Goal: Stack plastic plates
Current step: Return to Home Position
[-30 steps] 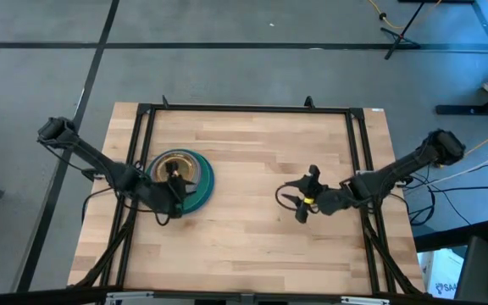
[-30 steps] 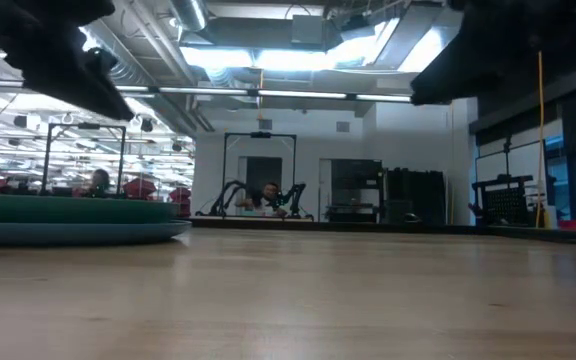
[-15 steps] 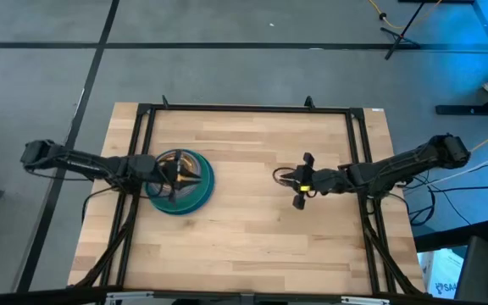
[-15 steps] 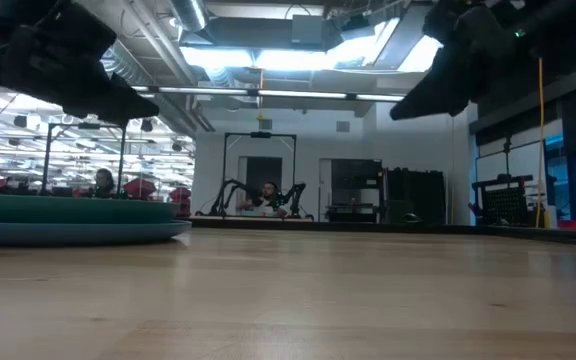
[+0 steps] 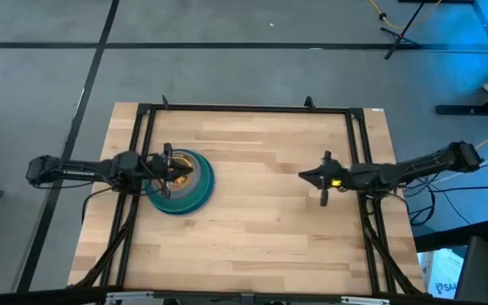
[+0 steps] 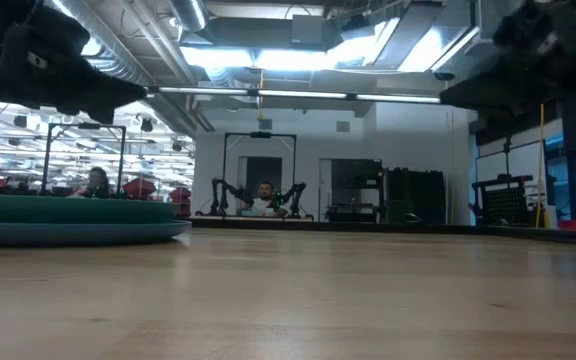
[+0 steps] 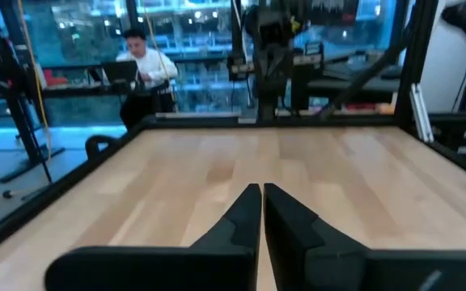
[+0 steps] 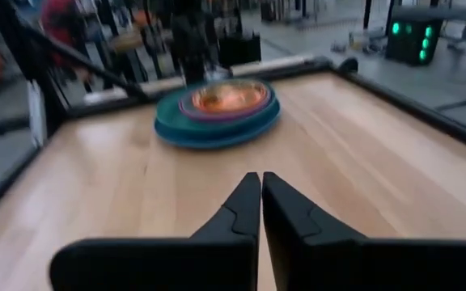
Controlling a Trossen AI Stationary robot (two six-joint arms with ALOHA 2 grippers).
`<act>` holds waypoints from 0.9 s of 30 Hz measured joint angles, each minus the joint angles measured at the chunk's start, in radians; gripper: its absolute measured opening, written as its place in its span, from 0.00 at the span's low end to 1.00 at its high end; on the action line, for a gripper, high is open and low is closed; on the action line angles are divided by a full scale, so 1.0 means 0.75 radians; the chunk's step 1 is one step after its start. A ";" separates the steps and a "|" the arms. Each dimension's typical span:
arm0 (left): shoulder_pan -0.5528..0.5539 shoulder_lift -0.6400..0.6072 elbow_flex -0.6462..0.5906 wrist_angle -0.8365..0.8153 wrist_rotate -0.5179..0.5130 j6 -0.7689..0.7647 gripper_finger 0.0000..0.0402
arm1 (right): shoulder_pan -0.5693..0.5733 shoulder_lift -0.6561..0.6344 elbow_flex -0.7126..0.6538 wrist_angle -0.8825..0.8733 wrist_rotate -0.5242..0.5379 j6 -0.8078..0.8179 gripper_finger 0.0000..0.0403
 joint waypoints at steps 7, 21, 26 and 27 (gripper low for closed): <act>-0.001 -0.133 0.000 -0.063 -0.001 -0.056 0.02 | 0.000 -0.389 -0.151 -0.019 -0.009 -0.018 0.03; -0.001 -0.364 0.002 -0.291 -0.070 -0.117 0.02 | 0.000 -0.775 -0.247 -0.278 0.051 -0.034 0.03; -0.001 -0.364 0.002 -0.295 -0.060 -0.082 0.02 | 0.000 -0.787 -0.247 -0.298 0.045 -0.035 0.03; -0.001 -0.364 0.002 -0.288 -0.052 -0.080 0.02 | 0.000 -0.787 -0.247 -0.298 0.037 -0.038 0.03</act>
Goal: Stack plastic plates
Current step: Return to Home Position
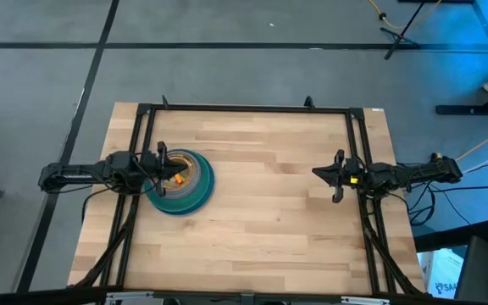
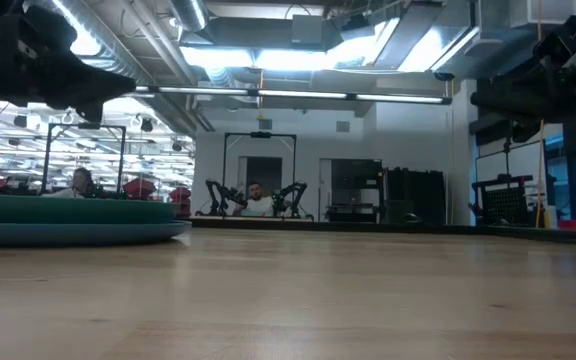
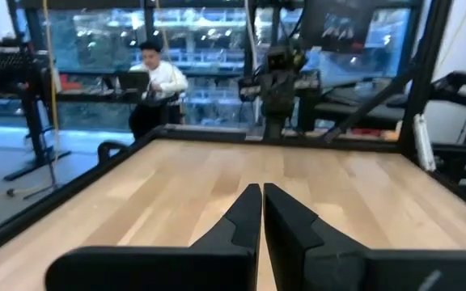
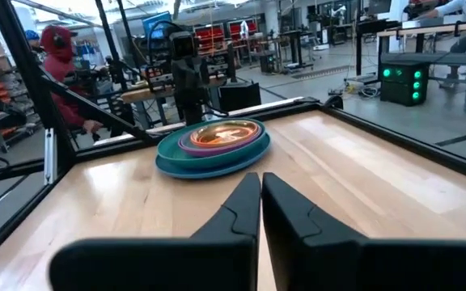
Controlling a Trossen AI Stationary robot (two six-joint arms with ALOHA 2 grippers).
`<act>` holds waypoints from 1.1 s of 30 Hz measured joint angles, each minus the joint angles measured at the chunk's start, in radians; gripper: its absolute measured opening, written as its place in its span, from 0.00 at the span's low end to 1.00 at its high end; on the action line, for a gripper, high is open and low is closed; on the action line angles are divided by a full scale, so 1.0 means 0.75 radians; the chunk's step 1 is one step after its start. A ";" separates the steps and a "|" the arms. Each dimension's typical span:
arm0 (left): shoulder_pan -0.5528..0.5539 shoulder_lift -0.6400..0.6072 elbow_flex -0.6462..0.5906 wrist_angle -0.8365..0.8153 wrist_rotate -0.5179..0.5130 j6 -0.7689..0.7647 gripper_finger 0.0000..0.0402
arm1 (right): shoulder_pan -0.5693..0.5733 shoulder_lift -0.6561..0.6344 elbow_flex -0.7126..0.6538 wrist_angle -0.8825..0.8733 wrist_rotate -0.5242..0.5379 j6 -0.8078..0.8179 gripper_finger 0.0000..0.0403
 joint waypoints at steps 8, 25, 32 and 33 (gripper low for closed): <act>0.000 0.000 0.000 0.059 0.090 -0.019 0.02 | 0.000 -0.015 0.001 -0.009 -0.047 -0.101 0.03; 0.000 0.001 0.000 -0.013 0.048 -0.019 0.02 | 0.000 -0.014 0.000 -0.067 -0.468 -0.309 0.03; 0.001 0.001 0.000 -0.013 0.045 -0.018 0.02 | 0.000 -0.014 0.000 -0.069 -0.467 -0.274 0.03; 0.001 0.001 0.000 -0.013 0.045 -0.018 0.02 | 0.000 -0.014 0.000 -0.069 -0.468 -0.274 0.03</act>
